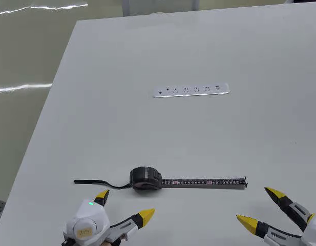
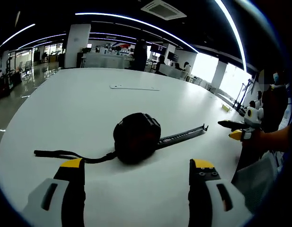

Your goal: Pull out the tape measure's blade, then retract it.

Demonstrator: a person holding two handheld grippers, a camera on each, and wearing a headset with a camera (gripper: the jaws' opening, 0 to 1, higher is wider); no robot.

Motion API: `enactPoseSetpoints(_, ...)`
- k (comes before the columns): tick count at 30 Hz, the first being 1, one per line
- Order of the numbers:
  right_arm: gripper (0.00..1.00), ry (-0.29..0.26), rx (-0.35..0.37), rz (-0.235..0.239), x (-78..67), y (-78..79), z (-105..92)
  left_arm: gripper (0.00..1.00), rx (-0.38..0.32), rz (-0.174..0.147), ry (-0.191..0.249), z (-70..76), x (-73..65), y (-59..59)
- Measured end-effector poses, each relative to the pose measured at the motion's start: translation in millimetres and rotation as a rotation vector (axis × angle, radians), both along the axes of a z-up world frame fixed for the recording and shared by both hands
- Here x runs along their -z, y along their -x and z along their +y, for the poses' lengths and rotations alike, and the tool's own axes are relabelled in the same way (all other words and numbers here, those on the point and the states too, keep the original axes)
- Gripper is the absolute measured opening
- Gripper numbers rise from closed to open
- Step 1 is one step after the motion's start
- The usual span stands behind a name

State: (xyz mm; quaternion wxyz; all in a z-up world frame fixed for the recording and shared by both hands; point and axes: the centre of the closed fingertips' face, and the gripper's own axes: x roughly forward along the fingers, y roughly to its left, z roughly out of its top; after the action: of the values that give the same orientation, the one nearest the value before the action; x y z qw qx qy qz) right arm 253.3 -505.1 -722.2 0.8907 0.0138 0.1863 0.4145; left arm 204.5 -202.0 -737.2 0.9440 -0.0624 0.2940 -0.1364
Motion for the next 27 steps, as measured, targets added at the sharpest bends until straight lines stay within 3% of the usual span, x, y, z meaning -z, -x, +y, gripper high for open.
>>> enactPoseSetpoints(7, 0.73, 0.024, -0.034, 0.001, 4.0, -1.0, 4.5, 0.91, -0.036, 0.005, 0.007, 1.4, -0.3, -6.5)
enactPoseSetpoints(10, 0.73, 0.035, -0.046, 0.003, 6.0, -1.9, 5.0, 0.90, -0.035, 0.008, -0.009, -1.5, 1.0, -9.5)
enactPoseSetpoints(18, 0.72, 0.044, -0.057, 0.003, 6.6, -6.4, 4.8, 0.91, -0.061, 0.005, 0.013, -10.7, 0.2, -18.5)
enactPoseSetpoints(27, 0.72, 0.054, -0.068, 0.006, 11.7, -7.8, 4.6, 0.90, -0.063, -0.008, -0.017, -24.9, -0.3, -27.9)
